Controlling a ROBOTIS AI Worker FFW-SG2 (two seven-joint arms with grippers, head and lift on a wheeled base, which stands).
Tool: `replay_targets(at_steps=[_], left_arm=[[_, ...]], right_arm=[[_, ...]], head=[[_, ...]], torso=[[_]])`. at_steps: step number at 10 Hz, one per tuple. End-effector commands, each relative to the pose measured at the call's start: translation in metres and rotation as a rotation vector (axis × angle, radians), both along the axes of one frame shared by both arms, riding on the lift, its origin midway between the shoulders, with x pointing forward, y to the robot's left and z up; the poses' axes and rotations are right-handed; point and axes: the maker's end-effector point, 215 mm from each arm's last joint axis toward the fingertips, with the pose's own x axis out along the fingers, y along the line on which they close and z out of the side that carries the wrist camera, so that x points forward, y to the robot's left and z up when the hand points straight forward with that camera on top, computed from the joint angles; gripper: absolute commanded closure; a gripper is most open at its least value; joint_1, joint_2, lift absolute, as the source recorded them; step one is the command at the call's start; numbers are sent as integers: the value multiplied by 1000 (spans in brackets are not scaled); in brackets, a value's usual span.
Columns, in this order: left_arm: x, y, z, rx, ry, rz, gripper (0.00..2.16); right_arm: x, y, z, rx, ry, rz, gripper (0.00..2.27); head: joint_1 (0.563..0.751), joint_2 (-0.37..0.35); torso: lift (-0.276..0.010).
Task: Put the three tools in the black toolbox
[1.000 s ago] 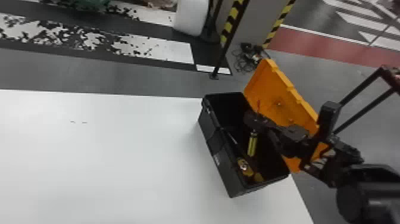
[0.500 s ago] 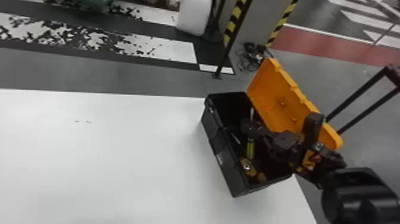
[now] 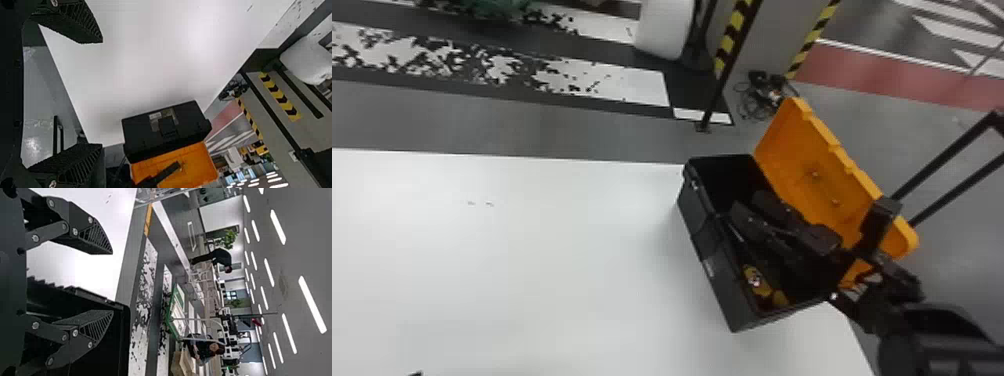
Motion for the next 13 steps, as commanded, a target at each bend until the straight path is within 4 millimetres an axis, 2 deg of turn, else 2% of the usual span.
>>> replay_targets(at_steps=[1, 2, 3, 4, 5, 6, 7, 8, 10, 11, 13], left_arm=[[39, 2, -16, 131, -132, 14, 76], [74, 8, -22, 223, -226, 35, 83], [119, 16, -14, 344, -391, 78, 83], [146, 19, 0, 404, -509, 99, 76], [162, 18, 8, 401, -557, 110, 66], [182, 17, 33, 418, -713, 147, 60], [192, 20, 57, 445, -852, 196, 56], [195, 18, 72, 457, -935, 225, 56], [192, 21, 102, 478, -1078, 292, 56], [190, 29, 108, 492, -1106, 346, 56], [184, 44, 101, 524, -1076, 436, 56]], right_arm=[[-11, 28, 9, 96, 17, -15, 63], [-16, 48, 11, 149, 34, -20, 66], [-19, 66, 19, 196, 29, -39, 66], [-22, 78, 28, 234, 12, -53, 73], [-25, 88, 33, 264, 2, -79, 73], [-29, 98, 42, 287, -29, -104, 73], [-34, 107, 56, 287, -98, -140, 73], [-35, 114, 63, 277, -142, -170, 73], [-36, 129, 71, 226, -198, -232, 73], [-36, 133, 71, 191, -213, -268, 73], [-33, 142, 63, 77, -225, -349, 73]], head=[[695, -265], [695, -217], [695, -163], [695, -139], [695, -92], [695, -69], [695, -52], [695, -35], [695, -20], [695, -10], [695, 25]], torso=[[-55], [-55], [-55], [-55], [-55], [-55], [-55], [-55], [-55], [-55], [-55]])
